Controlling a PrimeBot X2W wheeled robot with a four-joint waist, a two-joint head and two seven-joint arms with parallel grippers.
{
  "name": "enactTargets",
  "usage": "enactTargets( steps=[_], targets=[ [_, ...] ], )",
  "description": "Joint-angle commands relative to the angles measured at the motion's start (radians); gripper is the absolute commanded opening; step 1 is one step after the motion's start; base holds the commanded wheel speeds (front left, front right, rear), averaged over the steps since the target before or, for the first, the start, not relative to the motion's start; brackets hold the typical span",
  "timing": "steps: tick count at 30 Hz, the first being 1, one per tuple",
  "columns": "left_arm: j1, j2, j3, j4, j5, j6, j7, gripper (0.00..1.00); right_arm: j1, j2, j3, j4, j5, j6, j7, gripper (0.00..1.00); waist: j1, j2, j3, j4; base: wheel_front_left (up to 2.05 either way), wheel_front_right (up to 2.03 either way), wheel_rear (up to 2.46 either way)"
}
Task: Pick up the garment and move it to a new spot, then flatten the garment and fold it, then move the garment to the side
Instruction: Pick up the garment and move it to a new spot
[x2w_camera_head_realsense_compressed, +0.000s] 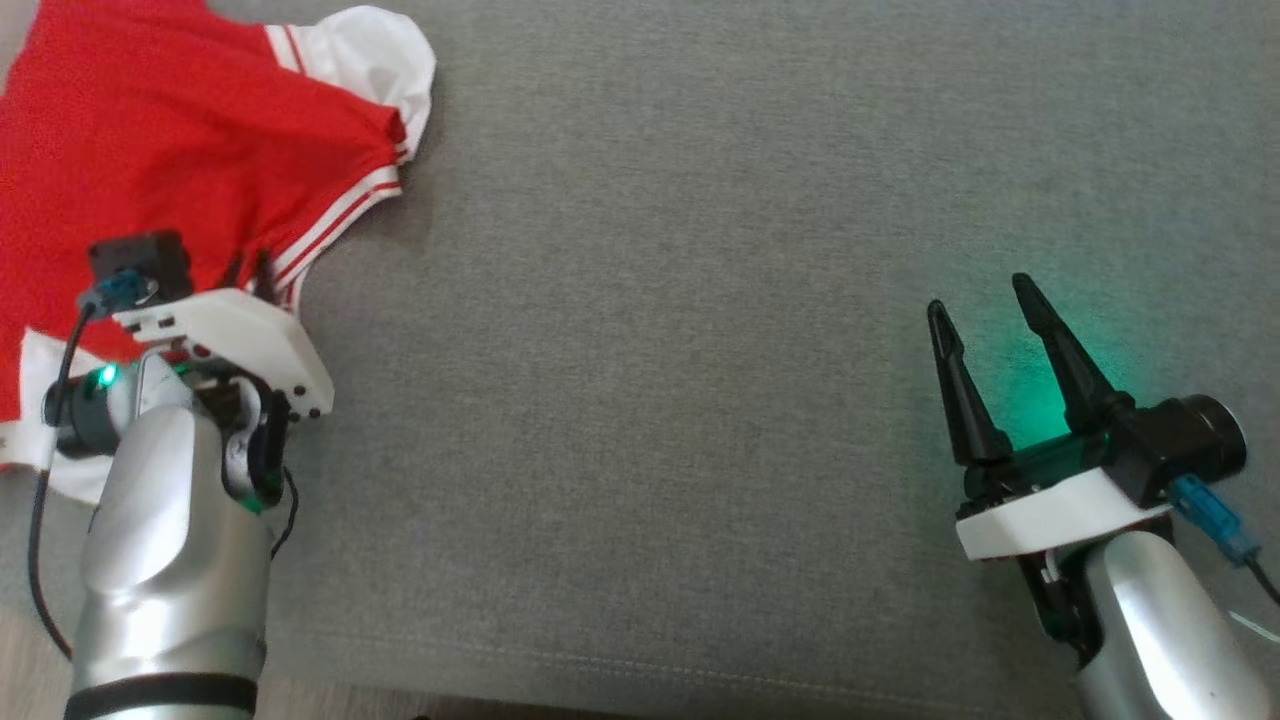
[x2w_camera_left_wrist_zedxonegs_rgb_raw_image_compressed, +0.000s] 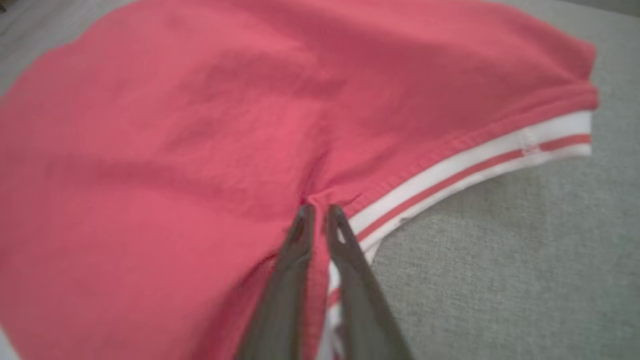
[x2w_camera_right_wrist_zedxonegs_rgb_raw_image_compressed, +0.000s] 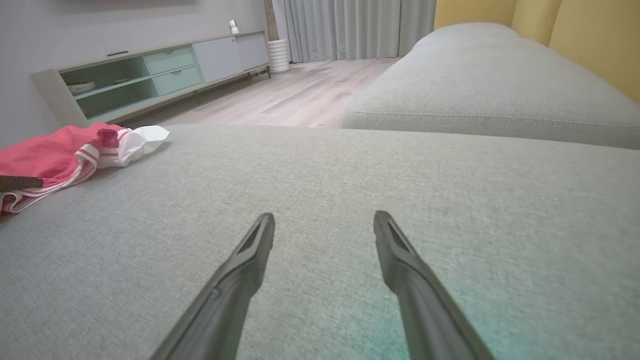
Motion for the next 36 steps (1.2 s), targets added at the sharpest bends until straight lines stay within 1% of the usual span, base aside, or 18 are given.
enactTargets(
  steps=[1,4,7,8,10,14,20,26,31,36],
  targets=[
    [-0.031,0.053,0.038,-0.003,-0.003,0.007,-0.016,0.0,0.001,-0.008,0.019,-0.025,0.007,0.008,-0.012,1.0,-0.0001,0.0001,-0.006,-0.015,0.0,0.0,0.0],
    [-0.037,0.058,0.044,0.02,-0.009,0.009,-0.028,0.0,0.007,-0.004,0.013,-0.021,0.009,0.008,-0.012,1.0,-0.0001,0.0001,-0.025,-0.019,0.0,0.0,0.0],
    [-0.034,0.071,0.051,0.028,-0.015,0.007,-0.046,0.0,0.021,0.009,0.008,-0.012,0.013,0.008,-0.012,1.0,-0.0001,0.0001,-0.067,-0.023,0.0,0.0,0.0],
    [-0.027,0.081,0.054,0.007,-0.018,0.003,-0.059,0.0,0.033,0.02,0.005,-0.006,0.014,0.008,-0.012,1.0,-0.0001,0.0001,-0.102,-0.024,0.0,0.0,0.0],
    [-0.021,0.092,0.052,-0.037,-0.019,-0.005,-0.062,0.0,0.049,0.032,0.0,-0.001,0.015,0.008,-0.012,1.0,-0.0001,0.0001,-0.133,-0.023,0.0,0.0,0.0],
    [-0.009,0.11,0.051,-0.18,-0.033,-0.024,-0.032,0.0,0.077,0.058,-0.004,0.007,0.014,0.008,-0.012,1.0,-0.0001,0.0001,-0.19,-0.025,0.0,0.0,0.0],
    [0.02,0.137,0.05,-0.466,-0.061,-0.045,0.075,0.0,0.098,0.092,0.003,0.012,0.014,0.008,-0.012,1.0,-0.0001,0.0001,-0.241,-0.05,0.0,0.0,0.0],
    [0.045,0.131,0.032,-0.716,-0.102,-0.055,0.185,0.0,0.104,0.115,0.008,0.018,0.016,0.008,-0.012,1.0,-0.0001,0.0001,-0.274,-0.101,0.0,0.0,0.0],
    [0.023,0.125,-0.005,-0.859,-0.127,-0.072,0.253,0.0,0.117,0.127,0.012,0.027,0.021,0.008,-0.012,1.0,-0.0001,0.0001,-0.303,-0.155,0.0,0.0,0.0],
    [-0.066,0.105,-0.071,-0.953,-0.163,-0.099,0.321,0.0,0.121,0.134,0.018,0.031,0.028,0.008,-0.012,1.0,-0.0001,0.0001,-0.322,-0.22,0.0,0.0,0.0]
  ],
)
